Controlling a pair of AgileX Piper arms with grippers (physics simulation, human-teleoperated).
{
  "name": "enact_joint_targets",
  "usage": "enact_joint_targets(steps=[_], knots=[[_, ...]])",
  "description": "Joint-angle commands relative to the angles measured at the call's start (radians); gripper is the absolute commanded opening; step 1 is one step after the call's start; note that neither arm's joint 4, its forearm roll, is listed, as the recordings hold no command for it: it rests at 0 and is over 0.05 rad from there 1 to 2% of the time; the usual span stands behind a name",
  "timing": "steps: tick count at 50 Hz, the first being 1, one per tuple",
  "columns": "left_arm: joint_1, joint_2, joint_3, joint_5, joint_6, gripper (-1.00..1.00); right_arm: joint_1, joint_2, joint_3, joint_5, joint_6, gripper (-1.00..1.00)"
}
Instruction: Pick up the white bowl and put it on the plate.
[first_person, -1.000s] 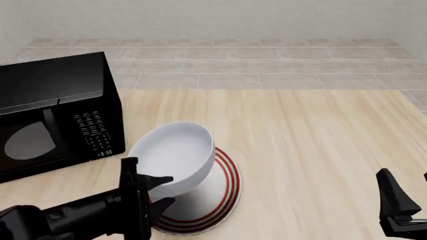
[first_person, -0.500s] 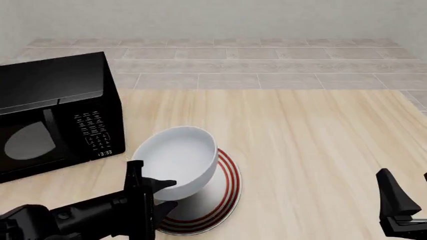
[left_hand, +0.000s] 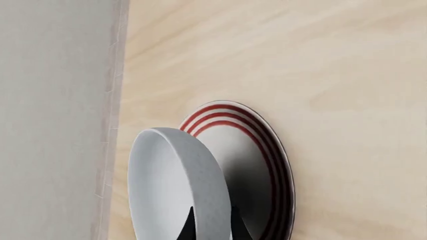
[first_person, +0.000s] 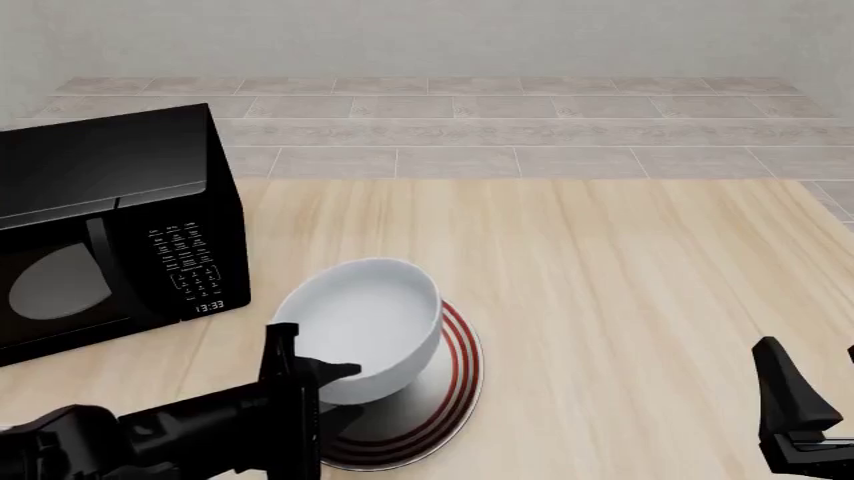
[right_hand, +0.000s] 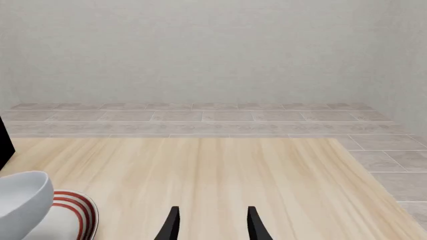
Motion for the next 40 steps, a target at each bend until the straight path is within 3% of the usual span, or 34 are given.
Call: enact_joint_targets(steps=[1, 40], knots=[[-0.01, 0.005, -0.013, -0.012, 0.011, -1.0, -0.001, 0.0, 0.001, -0.001, 0.0, 1.0], [-0.011, 0.073, -0.032, -0.007, -0.032, -1.0, 0.0, 0.0, 0.001, -0.001, -0.001, 1.0]])
